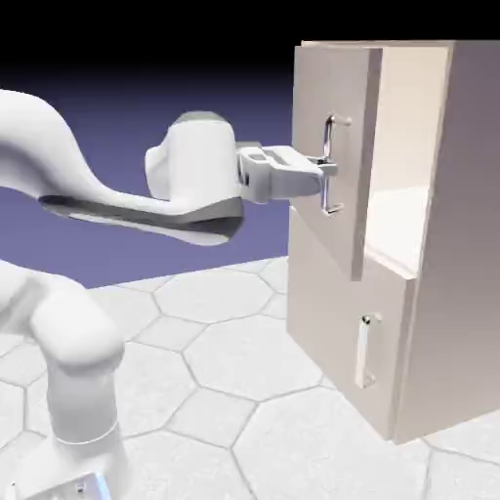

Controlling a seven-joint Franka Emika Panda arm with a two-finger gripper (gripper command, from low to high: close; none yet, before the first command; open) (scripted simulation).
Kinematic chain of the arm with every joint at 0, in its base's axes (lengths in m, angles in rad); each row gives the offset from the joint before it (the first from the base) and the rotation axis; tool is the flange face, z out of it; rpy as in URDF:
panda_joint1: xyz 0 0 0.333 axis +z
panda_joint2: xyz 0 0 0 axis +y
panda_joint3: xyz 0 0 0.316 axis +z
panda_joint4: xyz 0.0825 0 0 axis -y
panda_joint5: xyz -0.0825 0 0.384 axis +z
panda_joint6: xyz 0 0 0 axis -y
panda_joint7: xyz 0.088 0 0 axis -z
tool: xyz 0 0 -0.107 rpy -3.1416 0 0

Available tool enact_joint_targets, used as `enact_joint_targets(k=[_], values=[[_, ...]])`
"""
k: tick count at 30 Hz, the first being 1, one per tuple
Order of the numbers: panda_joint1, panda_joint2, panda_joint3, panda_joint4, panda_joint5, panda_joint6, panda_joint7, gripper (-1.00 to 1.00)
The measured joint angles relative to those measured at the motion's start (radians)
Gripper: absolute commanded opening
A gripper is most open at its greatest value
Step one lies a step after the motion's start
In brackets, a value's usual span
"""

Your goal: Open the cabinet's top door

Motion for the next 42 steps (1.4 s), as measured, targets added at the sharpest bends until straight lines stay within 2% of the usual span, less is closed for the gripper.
enact_joint_targets(k=[15,22,26,31,42], values=[[-0.54,-0.231,0.419,-0.122,0.39,0.231,-0.052,-1.0],[-0.586,-0.331,0.458,-0.205,0.695,0.245,-0.314,-1.0],[-0.505,-0.385,0.461,-0.258,0.869,0.145,-0.482,-1.0],[-0.356,-0.482,0.512,-0.311,1.072,-0.066,-0.64,-1.0],[-0.134,-0.601,0.803,-0.285,1.423,-0.544,-0.751,-1.0]])
